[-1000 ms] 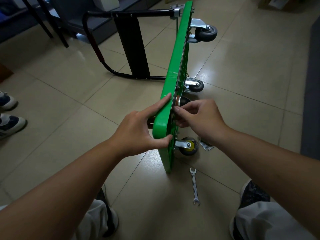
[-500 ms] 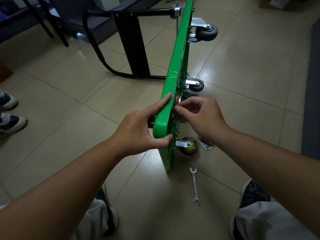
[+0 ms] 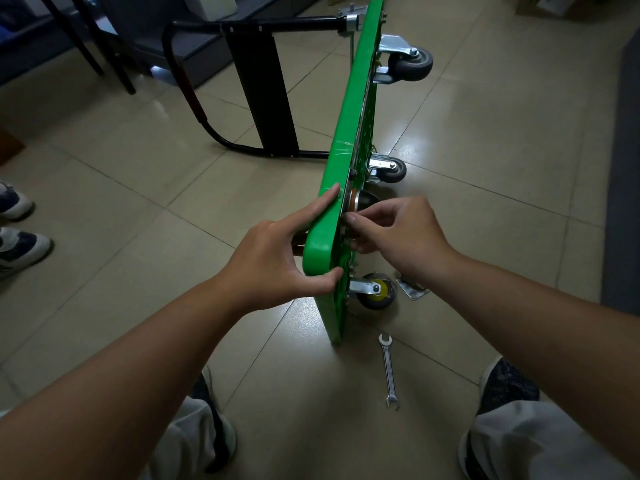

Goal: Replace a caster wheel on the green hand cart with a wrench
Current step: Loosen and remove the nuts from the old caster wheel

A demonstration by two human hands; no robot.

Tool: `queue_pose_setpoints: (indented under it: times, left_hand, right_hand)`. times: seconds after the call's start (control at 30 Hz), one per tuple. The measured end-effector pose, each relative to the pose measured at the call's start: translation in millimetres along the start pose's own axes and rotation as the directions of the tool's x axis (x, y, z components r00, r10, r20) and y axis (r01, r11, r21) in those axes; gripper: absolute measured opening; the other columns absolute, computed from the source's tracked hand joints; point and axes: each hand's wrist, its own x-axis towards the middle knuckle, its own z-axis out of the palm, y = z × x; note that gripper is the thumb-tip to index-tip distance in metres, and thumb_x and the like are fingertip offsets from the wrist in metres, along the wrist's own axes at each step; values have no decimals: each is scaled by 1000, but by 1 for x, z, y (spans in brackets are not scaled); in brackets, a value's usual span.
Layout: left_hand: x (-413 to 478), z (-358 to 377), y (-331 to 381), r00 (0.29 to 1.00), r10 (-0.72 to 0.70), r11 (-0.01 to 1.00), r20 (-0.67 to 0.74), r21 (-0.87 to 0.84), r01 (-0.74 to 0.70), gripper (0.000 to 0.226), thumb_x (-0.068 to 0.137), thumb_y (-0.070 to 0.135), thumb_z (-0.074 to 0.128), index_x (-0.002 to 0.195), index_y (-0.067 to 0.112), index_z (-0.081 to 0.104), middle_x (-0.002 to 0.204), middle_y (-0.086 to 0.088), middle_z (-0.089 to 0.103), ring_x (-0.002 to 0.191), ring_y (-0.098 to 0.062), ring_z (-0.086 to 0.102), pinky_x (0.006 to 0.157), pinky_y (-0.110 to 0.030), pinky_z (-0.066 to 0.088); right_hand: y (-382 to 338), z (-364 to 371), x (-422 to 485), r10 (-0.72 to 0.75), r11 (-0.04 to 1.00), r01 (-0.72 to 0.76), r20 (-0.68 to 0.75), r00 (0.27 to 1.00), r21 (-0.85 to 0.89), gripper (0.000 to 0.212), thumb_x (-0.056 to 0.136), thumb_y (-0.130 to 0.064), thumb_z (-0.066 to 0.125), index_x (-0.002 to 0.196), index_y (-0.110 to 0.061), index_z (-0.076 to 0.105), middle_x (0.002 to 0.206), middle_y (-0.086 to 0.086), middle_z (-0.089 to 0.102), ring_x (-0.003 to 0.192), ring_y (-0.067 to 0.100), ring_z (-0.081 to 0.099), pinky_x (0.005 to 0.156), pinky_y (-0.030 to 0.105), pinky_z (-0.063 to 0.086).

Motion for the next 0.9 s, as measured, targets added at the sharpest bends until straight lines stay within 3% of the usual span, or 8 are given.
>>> queue_pose_setpoints:
  times: [0.1,0.3,0.53,0.73,0.9]
  left_hand:
    - [0,0,-1,1000,3,1000,1,2,-3,104,72,49,80,159,48,23,145,3,59,117,-9,67,95,-37,60]
    - [0,0,-1,1000,10,1000,-9,-3,-10,103,73,45,82,158,48,24,141,4,63,114,-8,69,95,-37,59]
    - [0,1,-1,1000,8,1000,-9,5,-8,103,73,44,83,158,48,24,140,3,63,114,-7,69,94,-37,60]
    - [0,0,-1,1000,5,1000,-4,3,-5,103,73,47,81,158,48,24,142,3,62,115,-8,68,94,-37,60]
    - [0,0,-1,1000,4,1000,-5,5,-4,103,73,46,82,158,48,24,139,4,64,113,-8,69,95,-37,60]
  right_hand:
    - [1,-1,1,-9,1000,9,8,1000,10,12,86,-18,78,95,-10,76,79,5,76,70,18,75,68,30,61]
    - [5,0,2,-68,997,68,-4,998,-44,17,80,-12,83,95,-11,75,85,3,76,80,19,75,78,43,63]
    - [3,1,0,-88,996,88,-40,995,-5,5,88,-14,76,92,-11,75,83,3,76,75,17,75,76,42,63]
    - [3,2,2,-59,998,61,-73,996,27,15,81,-13,83,94,-9,76,84,4,77,78,18,75,79,41,62]
    - [1,2,0,-36,999,37,-52,998,27,14,84,-15,80,96,-9,77,80,4,77,72,17,75,72,34,63]
